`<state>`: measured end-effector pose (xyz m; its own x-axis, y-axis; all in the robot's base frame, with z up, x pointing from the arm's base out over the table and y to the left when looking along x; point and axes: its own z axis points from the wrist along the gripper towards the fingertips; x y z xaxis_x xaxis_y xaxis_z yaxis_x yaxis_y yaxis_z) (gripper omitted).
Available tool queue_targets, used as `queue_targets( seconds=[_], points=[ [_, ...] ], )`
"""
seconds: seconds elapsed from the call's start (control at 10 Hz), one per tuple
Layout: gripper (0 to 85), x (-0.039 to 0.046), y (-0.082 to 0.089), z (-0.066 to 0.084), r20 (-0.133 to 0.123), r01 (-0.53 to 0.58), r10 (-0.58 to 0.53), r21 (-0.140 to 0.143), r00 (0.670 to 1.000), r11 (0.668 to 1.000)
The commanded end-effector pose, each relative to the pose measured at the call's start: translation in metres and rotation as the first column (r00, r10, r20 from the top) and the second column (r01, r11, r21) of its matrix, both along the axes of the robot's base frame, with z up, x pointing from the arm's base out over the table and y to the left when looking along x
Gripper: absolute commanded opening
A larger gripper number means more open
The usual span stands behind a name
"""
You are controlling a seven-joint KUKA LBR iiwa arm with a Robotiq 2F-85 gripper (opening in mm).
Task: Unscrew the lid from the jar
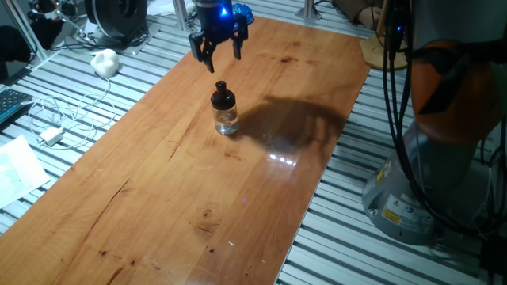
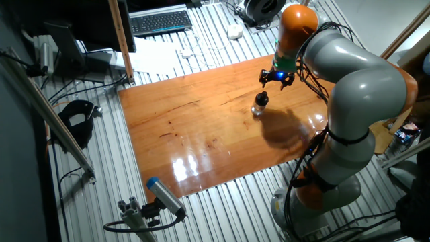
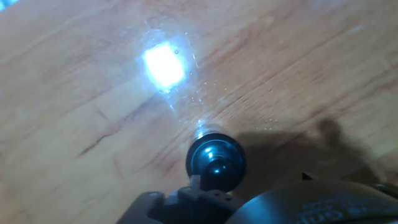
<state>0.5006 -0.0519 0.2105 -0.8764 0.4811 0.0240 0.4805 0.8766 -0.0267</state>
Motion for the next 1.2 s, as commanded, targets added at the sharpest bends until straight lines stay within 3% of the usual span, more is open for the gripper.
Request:
queue_targets(
  seconds=[0.0,0.5,0.8,0.9,1.0,1.1],
  points=[
    [68.0,0.0004,0.002,-0.003,0.005,0.633,-0.633,-0.006,0.775,0.775],
    [68.0,0.0023,0.010,-0.012,0.019,0.717,-0.717,-0.001,0.697,0.697],
    [68.0,0.0030,0.011,-0.016,0.040,0.707,-0.706,-0.026,0.708,0.707],
    [68.0,0.0030,0.011,-0.016,0.035,0.704,-0.703,-0.035,0.710,0.709],
    [85.0,0.0030,0.011,-0.016,0.025,0.713,-0.712,-0.048,0.701,0.700],
    [85.0,0.0030,0.011,-0.016,0.020,0.726,-0.726,-0.059,0.687,0.685]
  ],
)
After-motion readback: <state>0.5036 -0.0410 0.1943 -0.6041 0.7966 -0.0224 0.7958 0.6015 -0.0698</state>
